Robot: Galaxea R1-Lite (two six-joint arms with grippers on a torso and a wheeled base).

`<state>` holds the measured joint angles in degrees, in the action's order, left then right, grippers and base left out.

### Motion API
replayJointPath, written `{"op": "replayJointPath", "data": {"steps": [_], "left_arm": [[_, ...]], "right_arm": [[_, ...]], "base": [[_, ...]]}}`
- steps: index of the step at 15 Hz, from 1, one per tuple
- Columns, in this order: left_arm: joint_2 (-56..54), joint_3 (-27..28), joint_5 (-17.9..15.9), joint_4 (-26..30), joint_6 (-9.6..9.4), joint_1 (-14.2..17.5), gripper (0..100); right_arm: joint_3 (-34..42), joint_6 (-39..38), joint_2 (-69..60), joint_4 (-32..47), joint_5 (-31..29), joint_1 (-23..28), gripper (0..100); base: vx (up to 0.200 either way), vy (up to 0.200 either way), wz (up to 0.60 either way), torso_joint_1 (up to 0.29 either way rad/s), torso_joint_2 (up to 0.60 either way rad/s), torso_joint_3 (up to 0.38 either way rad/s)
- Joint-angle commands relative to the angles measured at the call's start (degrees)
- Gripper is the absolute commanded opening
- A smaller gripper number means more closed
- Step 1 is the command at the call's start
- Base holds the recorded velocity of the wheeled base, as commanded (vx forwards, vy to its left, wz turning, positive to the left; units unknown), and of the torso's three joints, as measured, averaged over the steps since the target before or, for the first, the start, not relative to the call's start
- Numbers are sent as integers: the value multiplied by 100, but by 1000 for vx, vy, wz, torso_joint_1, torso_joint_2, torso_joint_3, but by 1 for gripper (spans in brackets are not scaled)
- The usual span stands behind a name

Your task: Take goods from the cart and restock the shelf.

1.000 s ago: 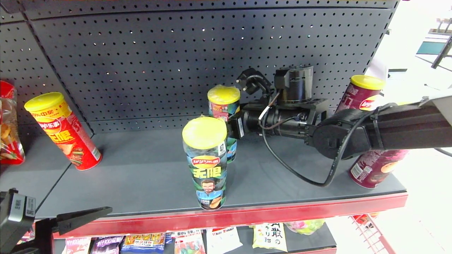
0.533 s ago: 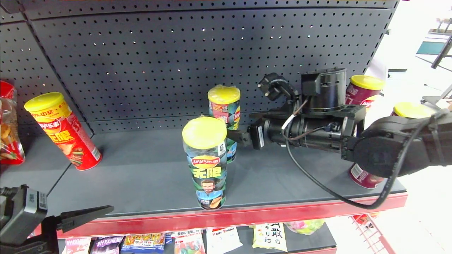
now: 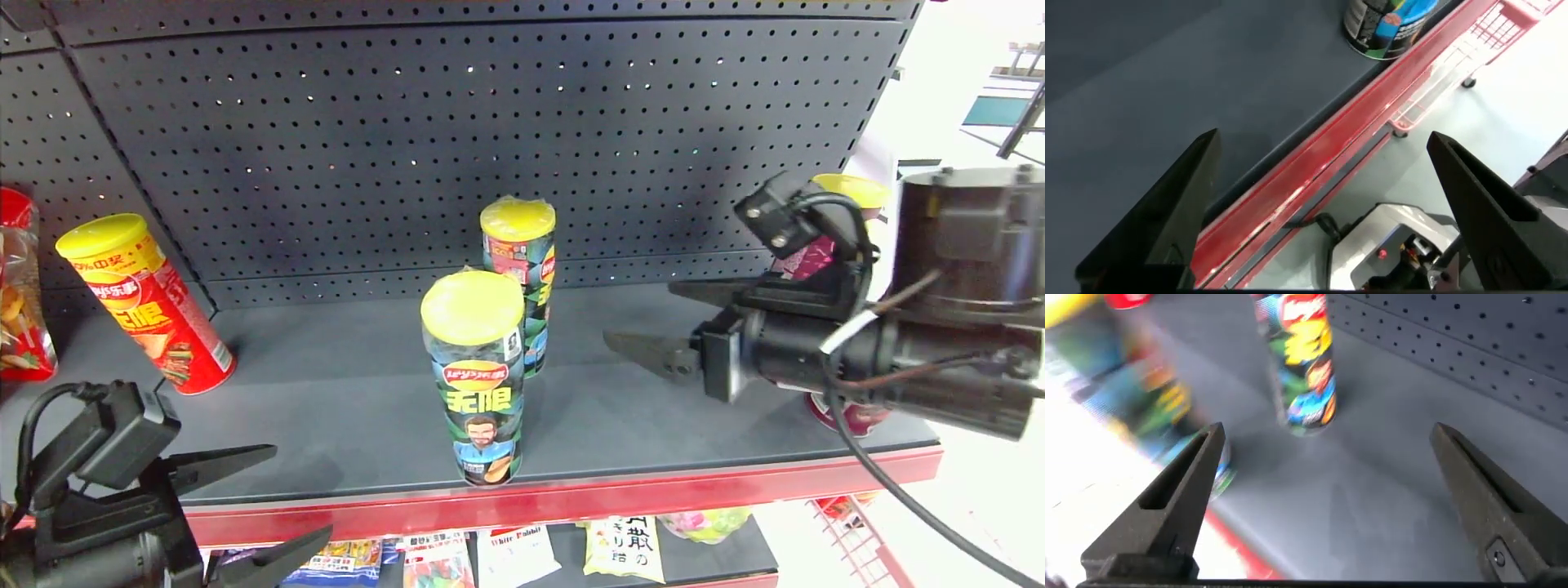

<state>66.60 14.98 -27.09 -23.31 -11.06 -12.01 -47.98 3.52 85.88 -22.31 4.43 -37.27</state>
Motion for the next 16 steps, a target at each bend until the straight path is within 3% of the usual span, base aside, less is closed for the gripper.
{"op": "replayJointPath", "data": {"steps": [1, 2, 4, 6, 10, 16], "left_arm": [[626, 128, 63, -16, -28, -21, 100], [653, 137, 63, -7, -28, -30, 100], [1268, 453, 547, -16, -37, -311, 100], [1664, 743, 696, -16, -28, -522, 100], [2288, 1314, 828, -16, -11, -865, 100], [2727, 1763, 960, -25, -28, -882, 100]], "right_arm": [[1177, 17, -1724, 7, -12, -202, 100], [1212, 26, -1786, 16, -12, -202, 100], [1652, 26, -2735, 25, -697, 35, 100], [1775, -1, -3174, 34, -1014, 237, 100], [1924, -45, -3675, 420, -1005, 615, 100], [1880, -80, -3719, 482, -1005, 624, 100]], "base": [[0, 0, 0, 0, 0, 0], [0, 0, 0, 0, 0, 0], [0, 0, 0, 0, 0, 0], [0, 0, 0, 0, 0, 0], [0, 0, 0, 0, 0, 0], [0, 0, 0, 0, 0, 0]]}}
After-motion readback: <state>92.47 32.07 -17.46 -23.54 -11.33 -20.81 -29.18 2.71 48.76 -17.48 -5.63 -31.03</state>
